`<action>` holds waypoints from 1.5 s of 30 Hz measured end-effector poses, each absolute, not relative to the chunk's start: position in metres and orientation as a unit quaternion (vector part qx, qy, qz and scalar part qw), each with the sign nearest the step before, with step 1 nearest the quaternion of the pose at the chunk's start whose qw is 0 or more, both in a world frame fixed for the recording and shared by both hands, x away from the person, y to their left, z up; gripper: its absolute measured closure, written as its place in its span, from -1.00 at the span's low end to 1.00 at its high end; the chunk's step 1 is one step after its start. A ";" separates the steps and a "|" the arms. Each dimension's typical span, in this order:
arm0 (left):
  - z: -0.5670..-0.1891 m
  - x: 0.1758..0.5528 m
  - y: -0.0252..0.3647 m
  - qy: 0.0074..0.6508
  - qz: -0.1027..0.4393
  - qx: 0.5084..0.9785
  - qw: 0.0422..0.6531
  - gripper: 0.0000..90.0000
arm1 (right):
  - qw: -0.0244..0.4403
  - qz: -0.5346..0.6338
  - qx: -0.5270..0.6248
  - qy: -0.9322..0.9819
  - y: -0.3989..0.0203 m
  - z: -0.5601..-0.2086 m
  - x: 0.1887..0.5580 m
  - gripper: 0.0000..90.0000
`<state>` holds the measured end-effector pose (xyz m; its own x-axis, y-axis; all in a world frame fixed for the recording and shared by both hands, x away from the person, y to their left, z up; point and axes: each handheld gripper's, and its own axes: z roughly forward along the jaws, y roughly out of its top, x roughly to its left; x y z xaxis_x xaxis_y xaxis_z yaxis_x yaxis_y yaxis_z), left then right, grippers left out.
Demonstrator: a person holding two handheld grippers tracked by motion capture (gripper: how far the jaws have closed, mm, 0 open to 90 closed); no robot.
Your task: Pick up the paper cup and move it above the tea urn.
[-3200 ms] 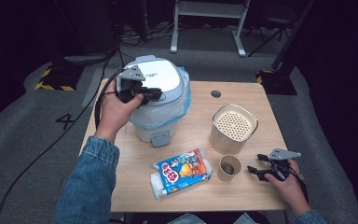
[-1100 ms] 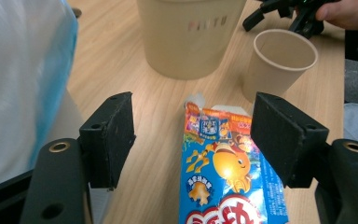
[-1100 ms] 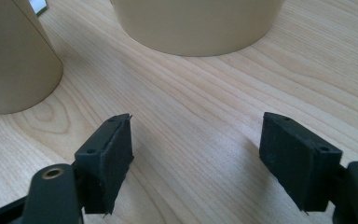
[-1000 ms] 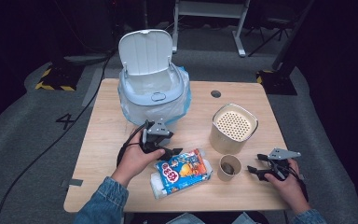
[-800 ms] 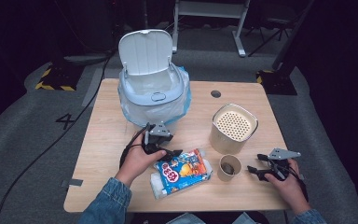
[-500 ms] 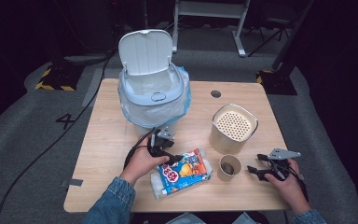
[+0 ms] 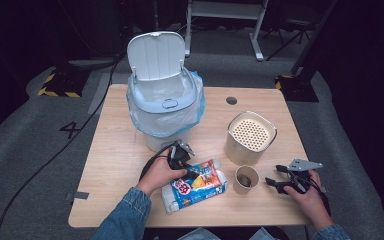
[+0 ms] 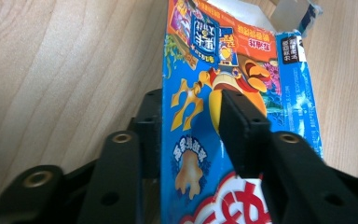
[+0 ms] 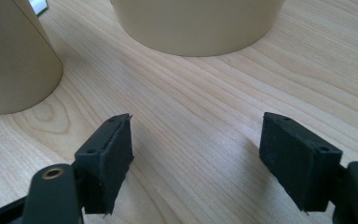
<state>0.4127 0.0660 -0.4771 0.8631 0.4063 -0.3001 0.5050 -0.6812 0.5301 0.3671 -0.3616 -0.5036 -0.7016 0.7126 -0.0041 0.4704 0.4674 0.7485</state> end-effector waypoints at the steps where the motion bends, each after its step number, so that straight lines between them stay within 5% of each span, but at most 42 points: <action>1: -0.476 0.413 0.066 0.253 -0.083 0.915 0.304 0.64 | 0.160 0.378 0.352 0.841 -0.362 -0.504 0.367 -0.42; 4: -0.469 0.411 0.071 0.250 -0.088 0.909 0.321 0.89 | 0.160 0.378 0.351 0.841 -0.362 -0.504 0.367 -0.42; 8: -0.453 0.407 0.079 0.245 -0.078 0.897 0.360 0.97 | 0.160 0.378 0.351 0.841 -0.362 -0.504 0.367 -0.42; 45: -0.335 0.387 0.122 0.225 0.085 0.776 0.584 0.98 | 0.160 0.378 0.351 0.841 -0.362 -0.504 0.367 -0.42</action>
<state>0.3873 0.1216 -0.3351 0.8848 0.4474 -0.1303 0.2493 -0.2181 0.9436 0.3671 -0.3616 -0.5036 -0.7016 0.7126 -0.0044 0.4702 0.4675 0.7486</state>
